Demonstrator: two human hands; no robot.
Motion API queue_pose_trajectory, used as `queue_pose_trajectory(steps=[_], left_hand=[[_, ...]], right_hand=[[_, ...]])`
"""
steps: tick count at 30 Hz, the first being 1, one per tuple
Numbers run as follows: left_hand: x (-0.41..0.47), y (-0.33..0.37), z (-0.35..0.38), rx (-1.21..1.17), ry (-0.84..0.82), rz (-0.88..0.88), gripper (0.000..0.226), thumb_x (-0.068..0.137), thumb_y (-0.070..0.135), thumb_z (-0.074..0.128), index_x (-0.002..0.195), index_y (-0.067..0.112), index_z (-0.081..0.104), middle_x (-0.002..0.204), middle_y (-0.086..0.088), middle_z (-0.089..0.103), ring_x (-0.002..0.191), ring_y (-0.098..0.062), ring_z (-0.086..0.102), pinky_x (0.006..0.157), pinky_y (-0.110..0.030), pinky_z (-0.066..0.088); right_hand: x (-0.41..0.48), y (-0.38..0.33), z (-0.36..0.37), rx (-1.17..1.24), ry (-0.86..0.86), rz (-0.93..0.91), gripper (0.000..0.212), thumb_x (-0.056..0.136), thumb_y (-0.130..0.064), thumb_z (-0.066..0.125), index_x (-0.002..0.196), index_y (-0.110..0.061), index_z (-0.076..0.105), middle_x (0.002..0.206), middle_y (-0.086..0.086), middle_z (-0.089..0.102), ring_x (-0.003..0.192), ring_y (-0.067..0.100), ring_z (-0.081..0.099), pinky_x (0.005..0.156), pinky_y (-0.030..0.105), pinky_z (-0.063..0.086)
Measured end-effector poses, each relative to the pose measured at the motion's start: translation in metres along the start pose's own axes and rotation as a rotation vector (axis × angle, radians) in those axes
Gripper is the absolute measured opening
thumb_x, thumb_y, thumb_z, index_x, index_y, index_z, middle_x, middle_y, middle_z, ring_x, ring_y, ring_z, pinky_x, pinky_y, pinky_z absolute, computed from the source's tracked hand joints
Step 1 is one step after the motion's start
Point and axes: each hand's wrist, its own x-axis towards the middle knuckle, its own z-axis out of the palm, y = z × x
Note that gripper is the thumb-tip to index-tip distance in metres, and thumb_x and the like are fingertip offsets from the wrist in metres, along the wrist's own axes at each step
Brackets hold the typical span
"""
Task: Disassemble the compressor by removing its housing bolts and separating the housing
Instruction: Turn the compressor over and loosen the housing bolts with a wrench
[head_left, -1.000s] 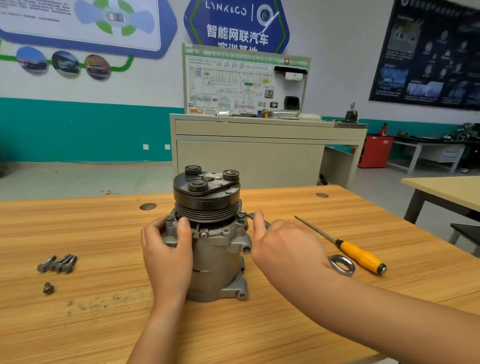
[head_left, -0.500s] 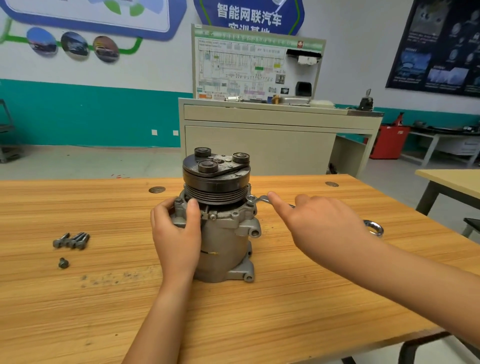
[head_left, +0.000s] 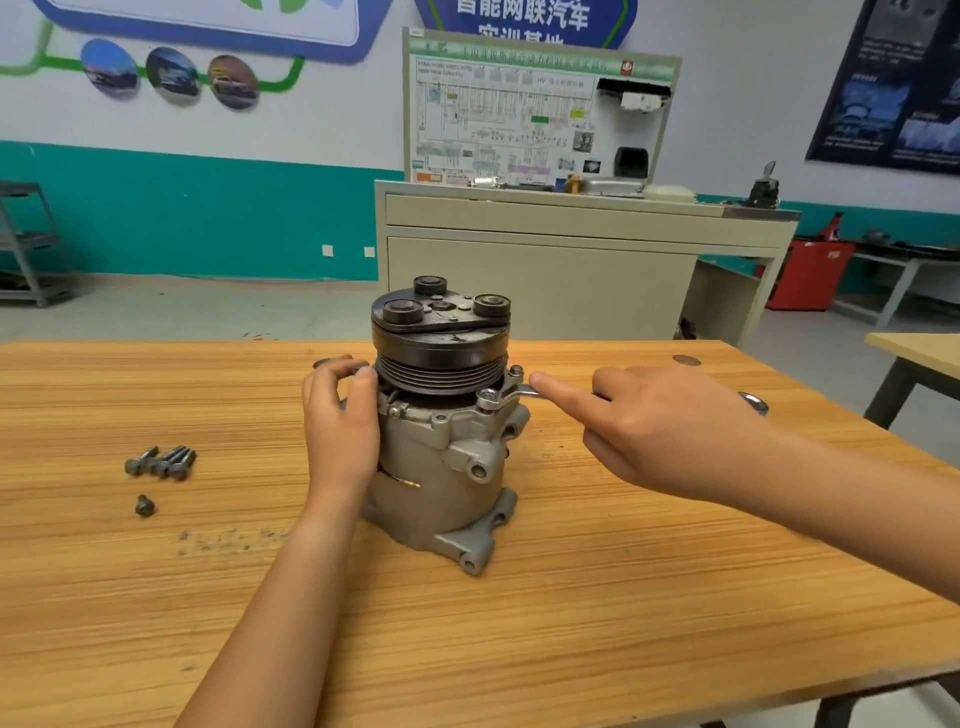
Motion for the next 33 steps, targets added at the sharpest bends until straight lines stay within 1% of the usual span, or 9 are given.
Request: queue_pose_trajectory(steps=[3,6,10,13,15,18,22,29,33], left_hand=[[0.015,0.002,-0.005,-0.029,-0.109,-0.05,0.02,0.095,0.013,0.043,0.088,0.027,0.055,0.126,-0.013,0.053,0.12,-0.021,0.047,0.105,-0.04,0.035],[0.019,0.003,-0.008,-0.04,-0.155,-0.056,0.021,0.093,0.011,0.042,0.091,0.021,0.059,0.123,-0.015,0.055,0.119,-0.024,0.049,0.105,-0.047,0.036],[0.018,0.005,-0.01,-0.081,-0.149,-0.118,0.017,0.092,0.013,0.045,0.095,0.016,0.061,0.101,0.001,0.061,0.102,-0.017,0.055,0.086,-0.032,0.045],[0.016,0.006,-0.011,-0.059,-0.134,-0.093,0.018,0.092,0.013,0.046,0.098,0.01,0.062,0.1,-0.003,0.063,0.096,-0.014,0.055,0.083,-0.027,0.044],[0.011,0.005,-0.009,-0.028,-0.083,-0.059,0.016,0.092,0.014,0.047,0.098,0.01,0.061,0.094,0.003,0.062,0.089,-0.008,0.055,0.076,-0.014,0.043],[-0.003,0.004,-0.007,0.022,0.037,-0.015,0.01,0.091,0.019,0.052,0.096,0.013,0.059,0.089,0.011,0.059,0.085,-0.006,0.053,0.075,-0.015,0.041],[-0.019,0.002,-0.007,0.091,0.123,0.066,0.012,0.09,0.023,0.058,0.098,0.015,0.057,0.1,0.001,0.059,0.097,-0.013,0.053,0.086,-0.026,0.04],[-0.023,0.005,-0.006,0.089,0.132,0.071,0.011,0.09,0.024,0.057,0.098,0.017,0.053,0.1,0.003,0.056,0.097,-0.009,0.05,0.077,-0.012,0.032],[-0.024,0.005,-0.005,0.079,0.131,0.068,0.012,0.09,0.024,0.057,0.099,0.017,0.053,0.1,0.004,0.056,0.096,-0.009,0.049,0.077,-0.012,0.032]], right_hand=[[0.015,0.014,0.018,0.043,0.082,-0.106,0.057,0.066,0.009,0.072,0.12,-0.004,0.06,0.066,0.017,0.059,0.047,0.029,0.053,0.034,0.025,0.034],[0.038,0.023,0.035,0.054,0.182,-0.11,0.057,0.064,0.023,0.065,0.115,0.0,0.062,0.08,0.02,0.065,0.059,0.033,0.06,0.042,0.032,0.046],[0.048,0.013,0.053,0.073,0.384,-0.021,0.034,0.07,0.02,0.061,0.097,0.002,0.069,0.076,0.017,0.066,0.063,0.031,0.063,0.052,0.036,0.052],[0.034,0.004,0.045,0.251,0.537,0.241,0.026,0.083,0.008,0.054,0.107,0.004,0.064,0.074,0.015,0.063,0.061,0.029,0.059,0.048,0.036,0.048],[0.018,-0.003,0.028,0.395,0.582,0.425,0.03,0.091,-0.007,0.045,0.117,0.002,0.056,0.067,0.006,0.053,0.052,0.021,0.047,0.041,0.029,0.036],[-0.002,-0.021,0.005,0.35,0.361,0.442,0.031,0.092,-0.017,0.042,0.121,-0.011,0.05,0.057,-0.001,0.048,0.043,0.02,0.042,0.037,0.025,0.026],[-0.009,-0.036,0.005,0.077,0.01,0.469,0.047,0.095,-0.025,0.031,0.14,-0.031,0.019,0.075,-0.003,0.043,0.062,0.022,0.041,0.049,0.03,0.026],[0.002,-0.047,-0.007,-0.044,-0.206,0.51,0.061,0.094,-0.01,0.037,0.145,-0.026,0.008,0.075,0.0,0.028,0.057,0.017,0.027,0.041,0.027,0.014],[0.011,-0.061,-0.025,-0.122,-0.316,0.407,0.065,0.091,0.0,0.034,0.146,-0.006,0.001,0.101,0.011,0.049,0.06,0.023,0.038,0.04,0.028,0.017]])
